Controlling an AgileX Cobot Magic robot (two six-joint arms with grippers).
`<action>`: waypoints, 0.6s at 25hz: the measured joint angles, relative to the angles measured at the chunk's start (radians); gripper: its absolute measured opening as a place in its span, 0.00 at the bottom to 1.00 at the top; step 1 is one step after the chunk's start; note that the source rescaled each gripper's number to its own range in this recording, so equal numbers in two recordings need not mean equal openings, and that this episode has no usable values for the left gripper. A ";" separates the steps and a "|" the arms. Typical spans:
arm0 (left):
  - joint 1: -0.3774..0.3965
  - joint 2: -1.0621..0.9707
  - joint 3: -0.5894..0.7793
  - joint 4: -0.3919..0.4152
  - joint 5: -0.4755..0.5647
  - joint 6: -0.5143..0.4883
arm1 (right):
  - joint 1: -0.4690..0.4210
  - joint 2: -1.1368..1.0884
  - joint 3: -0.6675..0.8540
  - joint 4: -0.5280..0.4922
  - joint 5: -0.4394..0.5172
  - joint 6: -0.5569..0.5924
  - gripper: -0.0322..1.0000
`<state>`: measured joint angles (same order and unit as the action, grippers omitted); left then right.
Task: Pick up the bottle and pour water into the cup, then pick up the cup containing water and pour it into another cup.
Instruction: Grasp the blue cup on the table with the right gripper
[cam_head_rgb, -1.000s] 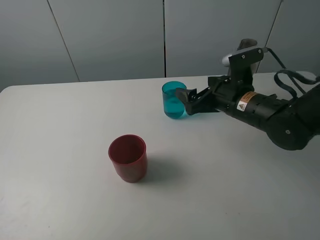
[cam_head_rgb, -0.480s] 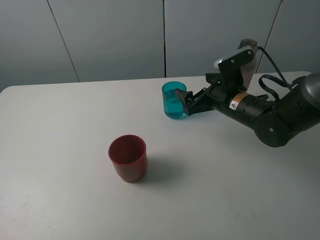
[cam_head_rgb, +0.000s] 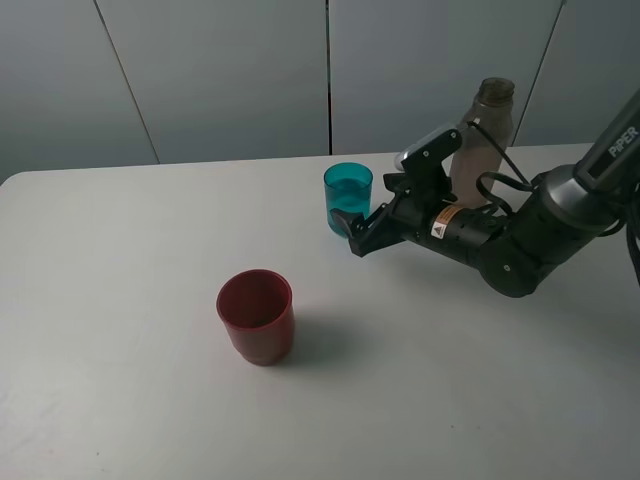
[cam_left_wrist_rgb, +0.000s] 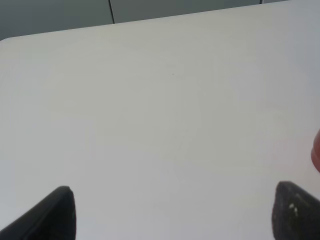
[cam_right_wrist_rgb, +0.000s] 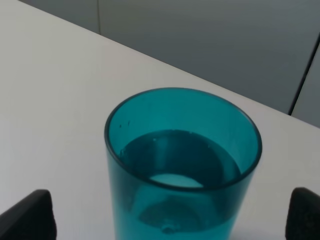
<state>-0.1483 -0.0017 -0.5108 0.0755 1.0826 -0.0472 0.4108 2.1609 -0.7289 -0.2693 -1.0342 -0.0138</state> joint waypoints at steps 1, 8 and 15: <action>0.000 0.000 0.000 0.000 0.000 0.000 | 0.000 0.008 -0.009 0.000 0.000 0.000 1.00; 0.000 0.000 0.000 0.000 0.000 0.000 | -0.007 0.058 -0.086 -0.008 0.017 -0.008 1.00; 0.000 0.000 0.000 0.000 0.000 0.000 | -0.009 0.125 -0.171 -0.046 0.044 -0.014 1.00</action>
<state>-0.1483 -0.0017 -0.5108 0.0755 1.0826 -0.0472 0.4016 2.2858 -0.9003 -0.3157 -0.9900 -0.0279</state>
